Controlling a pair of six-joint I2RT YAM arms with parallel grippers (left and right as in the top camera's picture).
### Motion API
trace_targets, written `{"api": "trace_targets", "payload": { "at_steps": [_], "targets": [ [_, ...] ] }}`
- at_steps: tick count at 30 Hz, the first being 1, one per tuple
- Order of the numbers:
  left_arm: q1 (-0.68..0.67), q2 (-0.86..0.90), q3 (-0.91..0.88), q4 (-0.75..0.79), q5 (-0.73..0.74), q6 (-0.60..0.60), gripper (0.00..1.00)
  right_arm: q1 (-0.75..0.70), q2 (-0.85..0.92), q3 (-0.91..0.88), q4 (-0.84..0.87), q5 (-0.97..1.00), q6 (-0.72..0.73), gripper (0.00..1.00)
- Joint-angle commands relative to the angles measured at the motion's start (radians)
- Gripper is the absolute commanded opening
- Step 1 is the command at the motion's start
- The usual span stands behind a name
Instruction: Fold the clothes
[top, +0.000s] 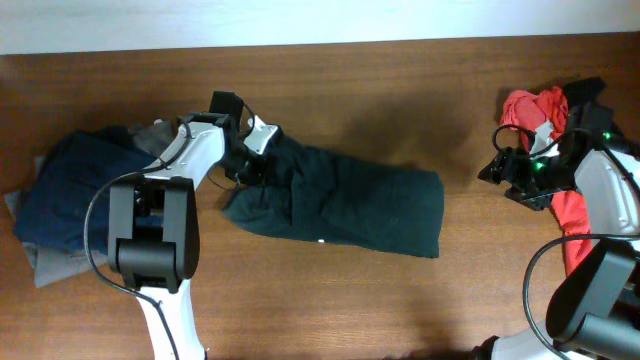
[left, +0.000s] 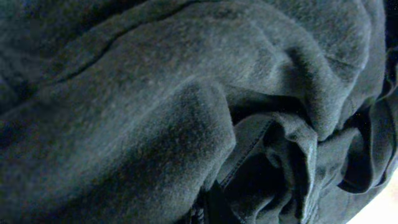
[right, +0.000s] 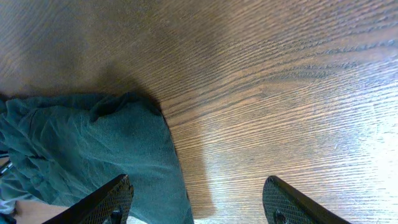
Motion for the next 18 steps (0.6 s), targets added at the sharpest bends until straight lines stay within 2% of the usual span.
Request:
{"api": "trace_targets", "payload": {
  "at_steps": [1, 7, 11, 18],
  "targets": [
    [0.030, -0.039, 0.046, -0.051, -0.017, -0.044, 0.01, -0.003, -0.020, 0.016, -0.007, 0.008, -0.010, 0.72],
    [0.041, -0.127, 0.281, -0.283, -0.238, 0.017, 0.01, -0.003, -0.020, 0.016, -0.012, 0.008, -0.010, 0.72],
    [-0.005, -0.130, 0.436, -0.391, -0.278, 0.031, 0.01, -0.003, -0.020, 0.016, -0.012, 0.009, -0.011, 0.72],
    [-0.191, -0.116, 0.453, -0.447, -0.296, 0.019, 0.01, -0.003, -0.020, 0.016, -0.012, 0.009, -0.011, 0.72]
  ]
}}
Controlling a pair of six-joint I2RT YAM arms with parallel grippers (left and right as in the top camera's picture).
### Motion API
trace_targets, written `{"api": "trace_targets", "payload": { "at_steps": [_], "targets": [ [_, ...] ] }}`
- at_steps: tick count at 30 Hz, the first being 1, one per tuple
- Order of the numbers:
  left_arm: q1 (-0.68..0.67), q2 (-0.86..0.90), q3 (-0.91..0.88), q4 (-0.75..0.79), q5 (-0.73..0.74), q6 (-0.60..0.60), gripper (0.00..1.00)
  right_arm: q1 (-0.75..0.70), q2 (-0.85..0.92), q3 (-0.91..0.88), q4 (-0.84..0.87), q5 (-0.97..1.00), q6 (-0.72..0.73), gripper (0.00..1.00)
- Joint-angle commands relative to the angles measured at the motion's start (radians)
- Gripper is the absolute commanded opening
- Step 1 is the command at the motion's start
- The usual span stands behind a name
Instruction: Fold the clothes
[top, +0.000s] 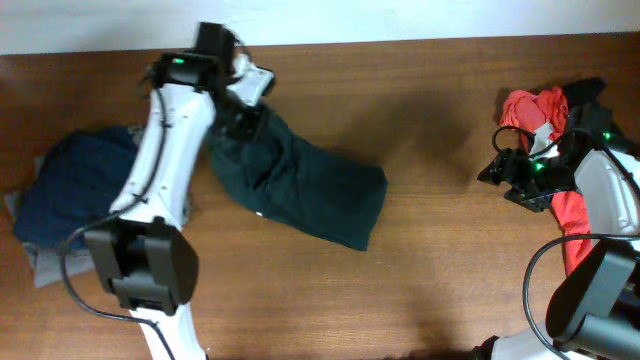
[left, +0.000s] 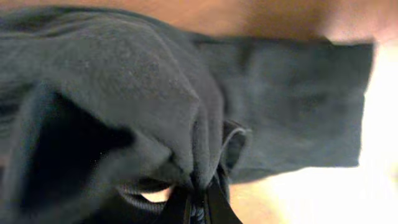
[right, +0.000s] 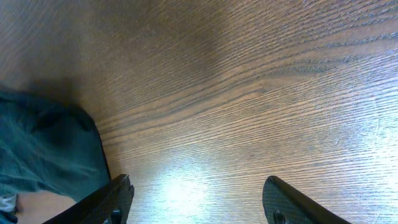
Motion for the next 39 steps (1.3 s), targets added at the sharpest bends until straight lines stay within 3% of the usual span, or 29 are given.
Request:
{"api": "trace_targets", "payload": {
  "at_steps": [1, 5, 13, 15, 16, 18, 20, 21, 27, 29, 30, 34, 37, 39],
  "targets": [
    [-0.114, 0.013, -0.004, -0.028, -0.031, -0.009, 0.01, -0.003, -0.020, 0.016, -0.003, 0.009, -0.010, 0.72],
    [-0.260, 0.014, -0.004, -0.035, -0.100, -0.079, 0.00, -0.003, -0.020, 0.016, 0.000, 0.009, -0.010, 0.72],
    [-0.451, 0.047, -0.014, -0.022, -0.101, -0.093, 0.02, -0.003, -0.020, 0.016, 0.000, 0.009, -0.010, 0.72],
    [-0.486, 0.072, -0.014, -0.007, -0.101, -0.093, 0.13, -0.003, -0.020, 0.016, 0.000, 0.009, -0.010, 0.72],
    [-0.499, 0.082, -0.014, -0.004, -0.101, -0.093, 0.27, -0.003, -0.020, 0.016, 0.000, 0.009, -0.010, 0.72],
    [-0.518, 0.105, -0.014, -0.001, -0.100, -0.093, 0.31, -0.003, -0.020, 0.016, 0.000, 0.009, -0.010, 0.72],
    [-0.530, 0.117, -0.014, 0.005, -0.100, -0.096, 0.48, -0.003, -0.020, 0.016, 0.000, 0.009, -0.010, 0.72],
    [-0.536, 0.121, -0.014, 0.014, -0.100, -0.097, 0.49, -0.003, -0.020, 0.016, 0.000, 0.009, -0.010, 0.72],
    [-0.559, 0.122, -0.003, 0.055, -0.018, -0.125, 0.34, -0.003, -0.020, 0.016, 0.000, 0.009, -0.010, 0.72],
    [-0.559, 0.121, 0.015, 0.023, -0.030, -0.126, 0.19, -0.003, -0.020, 0.016, 0.000, 0.009, -0.010, 0.72],
    [-0.554, 0.121, 0.031, -0.001, -0.042, -0.127, 0.17, -0.003, -0.020, 0.016, 0.000, 0.009, -0.010, 0.72],
    [-0.515, 0.120, 0.126, -0.113, -0.190, -0.162, 0.14, -0.003, -0.020, 0.016, 0.000, 0.009, -0.010, 0.72],
    [-0.461, 0.120, 0.189, -0.167, -0.291, -0.181, 0.20, -0.003, -0.020, 0.016, 0.000, 0.009, -0.010, 0.73],
    [-0.419, 0.120, 0.190, -0.167, -0.300, -0.180, 0.07, -0.003, -0.020, 0.016, 0.000, 0.009, -0.010, 0.73]
  ]
}}
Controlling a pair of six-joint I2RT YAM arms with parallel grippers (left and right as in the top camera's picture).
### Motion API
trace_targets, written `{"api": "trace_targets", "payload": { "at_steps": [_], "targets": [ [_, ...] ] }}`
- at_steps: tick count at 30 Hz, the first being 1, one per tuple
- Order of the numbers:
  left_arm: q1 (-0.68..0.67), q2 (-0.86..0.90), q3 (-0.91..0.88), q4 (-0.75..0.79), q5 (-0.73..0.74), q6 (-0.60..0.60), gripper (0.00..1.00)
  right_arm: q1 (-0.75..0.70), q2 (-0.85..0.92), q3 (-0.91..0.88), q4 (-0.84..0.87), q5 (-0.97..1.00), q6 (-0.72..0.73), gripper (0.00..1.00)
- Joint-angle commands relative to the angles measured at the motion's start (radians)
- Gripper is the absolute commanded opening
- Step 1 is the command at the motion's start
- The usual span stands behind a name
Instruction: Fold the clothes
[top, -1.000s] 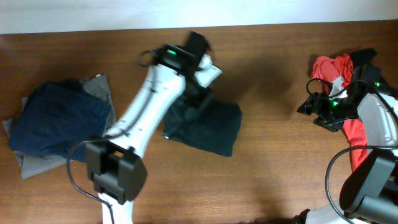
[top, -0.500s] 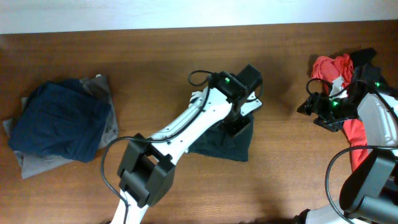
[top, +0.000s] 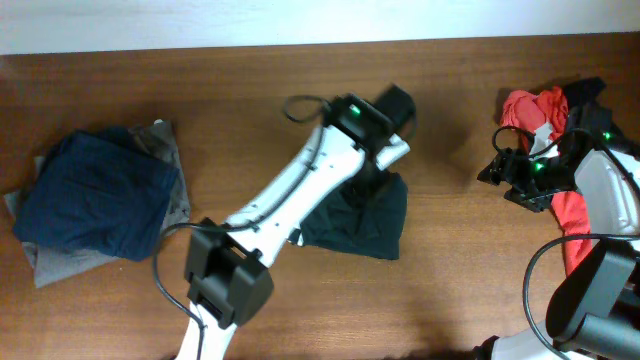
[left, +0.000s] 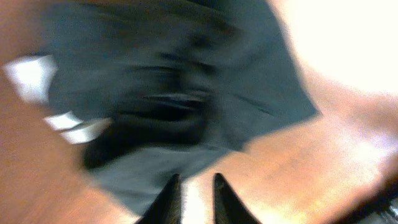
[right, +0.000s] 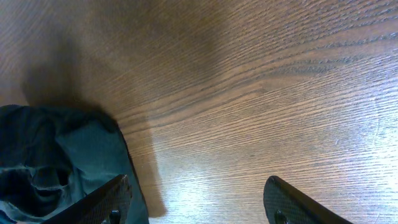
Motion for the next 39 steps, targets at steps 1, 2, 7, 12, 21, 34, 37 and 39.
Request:
{"api": "trace_targets", "payload": {
  "at_steps": [1, 2, 7, 12, 21, 34, 37, 39],
  "targets": [
    [0.093, -0.002, 0.019, -0.011, -0.097, -0.018, 0.00, -0.003, -0.020, 0.016, 0.000, 0.009, -0.011, 0.73],
    [0.129, 0.002, 0.007, -0.012, -0.081, -0.018, 0.00, -0.003, -0.020, 0.016, 0.000, 0.009, -0.011, 0.73],
    [0.249, 0.030, -0.087, 0.023, 0.064, 0.017, 0.00, -0.003, -0.020, 0.016, 0.000, 0.009, -0.011, 0.73],
    [0.288, 0.042, -0.234, 0.143, 0.260, 0.071, 0.01, -0.003, -0.020, 0.016, 0.000, 0.009, -0.011, 0.73],
    [0.117, 0.042, -0.259, 0.130, 0.430, 0.097, 0.00, -0.003, -0.020, 0.016, 0.000, 0.009, -0.011, 0.73],
    [-0.079, 0.000, -0.237, 0.101, 0.322, 0.039, 0.00, -0.003, -0.020, 0.016, 0.004, 0.009, -0.011, 0.73],
    [-0.026, -0.044, -0.211, 0.106, 0.247, 0.032, 0.01, -0.003, -0.020, 0.016, 0.004, 0.009, -0.011, 0.73],
    [0.025, -0.070, -0.200, 0.123, 0.177, 0.016, 0.01, -0.003, -0.020, 0.016, 0.004, 0.009, -0.011, 0.73]
  ]
}}
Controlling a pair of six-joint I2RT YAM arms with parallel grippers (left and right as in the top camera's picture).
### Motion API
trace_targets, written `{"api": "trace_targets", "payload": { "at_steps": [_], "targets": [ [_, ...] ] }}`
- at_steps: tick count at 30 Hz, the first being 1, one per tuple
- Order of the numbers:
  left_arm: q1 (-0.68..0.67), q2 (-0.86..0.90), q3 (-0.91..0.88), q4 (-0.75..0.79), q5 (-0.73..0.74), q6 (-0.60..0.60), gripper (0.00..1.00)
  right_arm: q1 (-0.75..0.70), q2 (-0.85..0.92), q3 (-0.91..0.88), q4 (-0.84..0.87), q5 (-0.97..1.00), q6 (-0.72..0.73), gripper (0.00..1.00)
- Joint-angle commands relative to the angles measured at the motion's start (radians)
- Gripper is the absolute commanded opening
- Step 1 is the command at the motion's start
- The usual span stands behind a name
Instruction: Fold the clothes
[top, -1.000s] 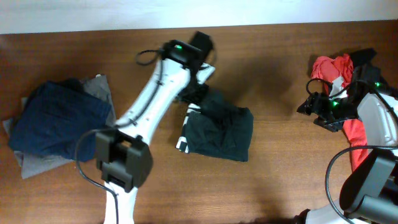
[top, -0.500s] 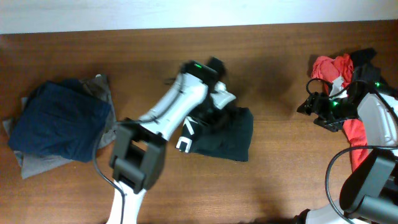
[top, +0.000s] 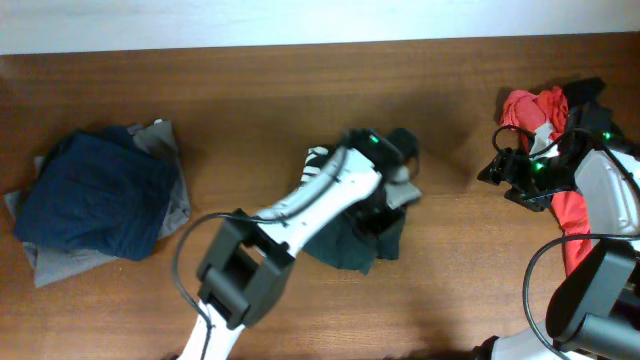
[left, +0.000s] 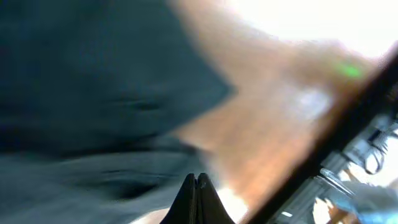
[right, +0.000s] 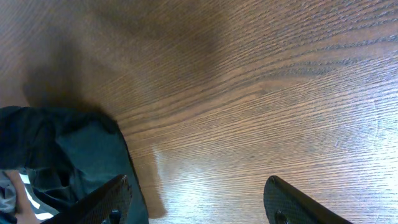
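A dark green garment (top: 345, 240) lies bunched in a heap at the middle of the table; it also shows at the left edge of the right wrist view (right: 74, 155). My left gripper (top: 388, 208) hangs over the heap's right part. In the blurred left wrist view its fingers (left: 198, 199) are pressed together, with nothing seen between them and the green cloth (left: 93, 93) behind. My right gripper (right: 196, 186) stands open over bare wood at the far right (top: 500, 168), well apart from the garment.
A stack of folded dark blue and grey clothes (top: 95, 195) lies at the far left. A red garment (top: 540, 105) is bunched at the back right, partly under the right arm. The table's back edge (top: 300, 45) meets a white wall.
My left gripper's fingers were slightly apart above the garment and are now together, and the gripper sits lower over the heap's right side. The garment is bunched a little tighter. The right arm has not moved.
The green garment lay spread out left of centre, with my left gripper buried in its left end. Then the gripper held that end up at the back left. Later the garment lay heaped at centre with the fingers apart above it. Now they are together.
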Motion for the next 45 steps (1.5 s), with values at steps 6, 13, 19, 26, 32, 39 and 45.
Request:
{"api": "trace_targets", "payload": {
  "at_steps": [6, 13, 19, 26, 32, 39, 45],
  "targets": [
    [0.262, -0.096, 0.042, 0.110, -0.171, -0.036, 0.01, -0.003, -0.020, 0.016, 0.000, 0.009, -0.010, 0.73],
    [0.388, 0.000, 0.041, 0.167, -0.069, -0.051, 0.01, -0.003, -0.020, 0.016, -0.001, 0.008, -0.010, 0.73],
    [0.385, 0.076, 0.041, 0.224, 0.115, -0.026, 0.00, -0.003, -0.020, 0.016, -0.001, 0.005, -0.010, 0.73],
    [0.270, 0.079, 0.046, 0.344, 0.269, 0.001, 0.00, -0.003, -0.020, 0.016, -0.005, 0.005, -0.011, 0.73],
    [0.193, 0.079, 0.083, 0.405, 0.518, 0.003, 0.00, -0.003, -0.020, 0.016, -0.005, 0.005, -0.011, 0.73],
    [0.182, 0.078, 0.175, 0.338, 0.475, 0.003, 0.00, -0.003, -0.020, 0.016, -0.008, 0.005, -0.011, 0.73],
    [0.235, 0.078, 0.230, 0.137, 0.169, 0.008, 0.00, -0.003, -0.020, 0.016, -0.008, 0.005, -0.011, 0.74]
  ]
}}
